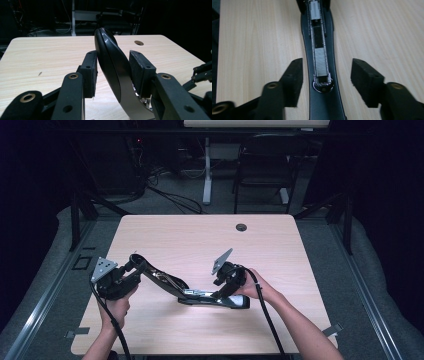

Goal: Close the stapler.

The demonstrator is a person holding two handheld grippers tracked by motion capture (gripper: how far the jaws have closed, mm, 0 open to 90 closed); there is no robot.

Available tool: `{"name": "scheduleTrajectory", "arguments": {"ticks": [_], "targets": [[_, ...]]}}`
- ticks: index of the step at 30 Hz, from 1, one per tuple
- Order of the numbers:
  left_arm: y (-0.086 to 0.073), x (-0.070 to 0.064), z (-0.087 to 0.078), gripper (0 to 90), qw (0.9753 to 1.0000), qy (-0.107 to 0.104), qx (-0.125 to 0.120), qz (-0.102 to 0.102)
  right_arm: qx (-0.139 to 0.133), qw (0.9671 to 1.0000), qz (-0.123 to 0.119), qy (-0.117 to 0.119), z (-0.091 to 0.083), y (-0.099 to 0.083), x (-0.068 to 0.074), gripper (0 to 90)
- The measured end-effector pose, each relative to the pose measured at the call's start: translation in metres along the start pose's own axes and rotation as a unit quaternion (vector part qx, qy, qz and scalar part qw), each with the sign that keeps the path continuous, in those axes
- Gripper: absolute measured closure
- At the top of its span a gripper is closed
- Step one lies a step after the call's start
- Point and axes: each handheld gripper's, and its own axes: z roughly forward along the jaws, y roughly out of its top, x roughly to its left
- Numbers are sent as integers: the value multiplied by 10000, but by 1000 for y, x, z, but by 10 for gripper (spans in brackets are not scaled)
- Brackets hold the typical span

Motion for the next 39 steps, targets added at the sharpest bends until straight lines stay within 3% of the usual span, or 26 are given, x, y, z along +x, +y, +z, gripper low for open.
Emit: {"name": "scheduleTrajectory", "arguments": {"ticks": [5,6,8,15,21,22,26,27,31,32,39], "targets": [[0,0,0,604,10000,-8,12,5,-88,9991,316,-265,-11,-3,3,299],[0,-1,0,604,10000,0,4,11,-171,9979,500,-365,-16,-5,4,267],[0,-1,0,604,10000,9,-6,17,-182,9966,645,-486,-22,-6,7,232],[1,-2,0,604,10000,17,1,46,-258,9915,941,-861,-40,-16,17,216],[1,-4,0,604,10000,45,-21,72,-268,9890,1051,-1006,-48,-26,23,229],[1,-4,0,604,9999,55,-18,93,194,9902,1036,-919,-57,-27,24,234],[1,-5,0,604,9999,57,-20,98,260,9902,1071,-857,-62,-31,26,244],[2,-5,0,604,9999,52,-7,100,109,9897,1123,-885,-60,-32,27,247],[2,-6,1,605,9999,45,-8,114,98,9895,1080,-960,-63,-31,28,260],[3,-7,1,605,9999,58,-6,123,-303,9860,1098,-1220,-57,-31,30,266],[5,-11,2,607,9999,19,-44,145,-379,9855,1011,-1310,-61,-27,32,358]]}}
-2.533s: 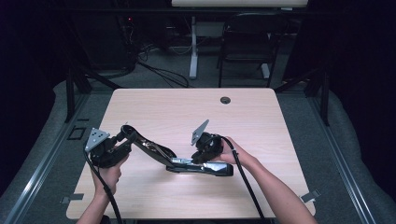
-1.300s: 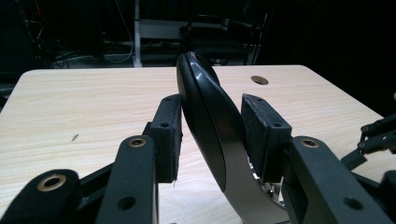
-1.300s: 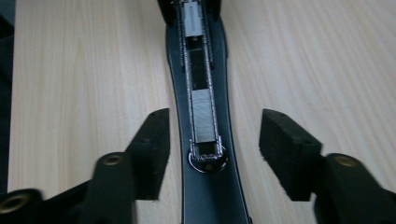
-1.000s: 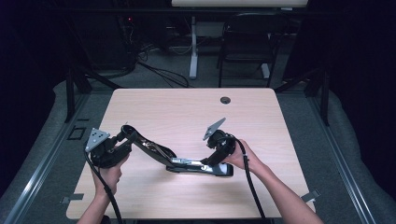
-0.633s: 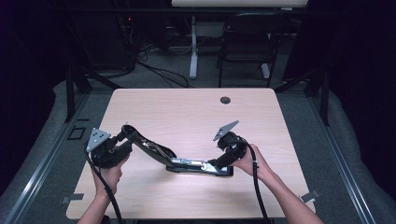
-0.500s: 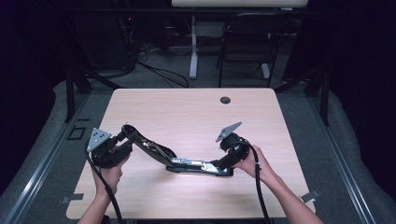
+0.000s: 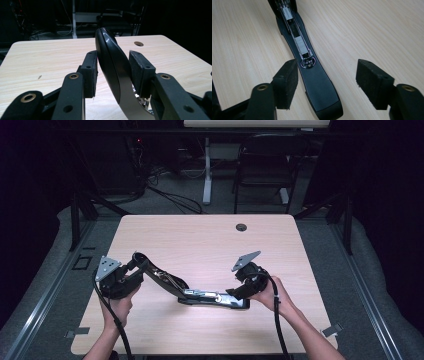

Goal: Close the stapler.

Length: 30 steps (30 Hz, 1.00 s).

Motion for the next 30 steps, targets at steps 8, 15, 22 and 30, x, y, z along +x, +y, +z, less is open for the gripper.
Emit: {"name": "scheduleTrajectory", "arguments": {"ticks": [8,15,22,30], "targets": [[3,-4,1,609,10000,-69,3,38,-63,10000,-17,-29,0,3,3,407],[7,-10,3,610,9998,-193,-17,75,-67,10000,-26,-21,2,7,3,411],[10,-18,5,609,9993,-319,-27,173,-117,9999,0,-37,1,9,5,416],[12,-20,6,607,9989,-418,-21,196,-174,9998,-41,3,4,21,10,427]]}}
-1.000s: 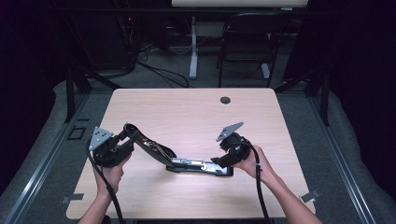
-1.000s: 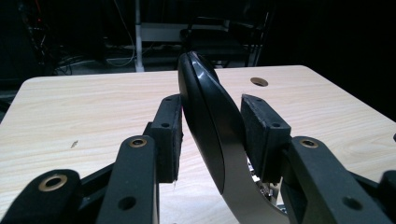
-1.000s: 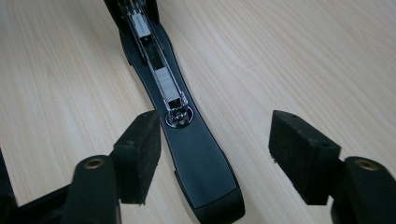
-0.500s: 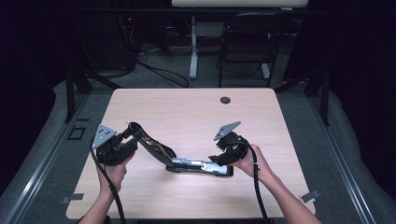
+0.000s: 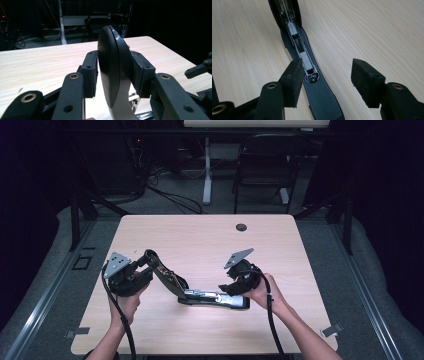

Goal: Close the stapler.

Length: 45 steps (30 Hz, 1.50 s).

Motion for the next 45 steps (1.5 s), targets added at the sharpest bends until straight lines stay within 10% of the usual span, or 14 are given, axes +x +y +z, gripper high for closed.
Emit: {"name": "scheduleTrajectory", "arguments": {"ticks": [13,24,30,39,45], "targets": [[0,14,-4,466,9988,-452,203,64,20,9999,-85,93,8,10,6,430],[-9,48,-12,478,9963,-552,460,-465,-6,10000,-46,70,9,10,5,431],[-12,52,-21,483,9955,-666,546,-402,-28,10000,-48,44,8,11,5,432],[-8,50,-42,619,9977,-581,330,-85,-62,10000,-27,-47,5,14,4,463],[-7,51,-55,773,9989,-362,-300,42,-97,9999,-39,-75,5,14,5,507]]}}
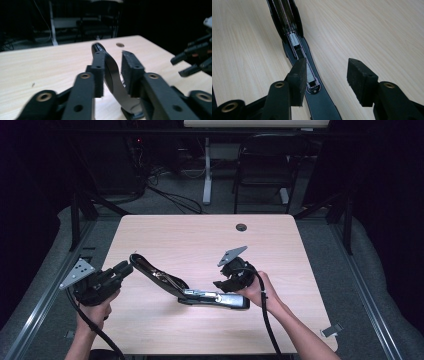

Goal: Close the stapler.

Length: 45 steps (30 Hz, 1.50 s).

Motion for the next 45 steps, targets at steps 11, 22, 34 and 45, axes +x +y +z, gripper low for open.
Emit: {"name": "scheduleTrajectory", "arguments": {"ticks": [11,22,34,45], "targets": [[-9,18,19,900,9939,904,364,-521,-12,10000,-22,-67,2,6,2,600],[-10,8,41,900,9957,622,569,-371,-128,9998,-98,-71,2,17,5,818],[-4,-5,47,900,9974,417,504,-299,-228,9995,-225,-48,6,39,13,857],[-7,-21,57,900,9979,207,596,-143,-334,9988,-337,79,10,59,18,866]]}}
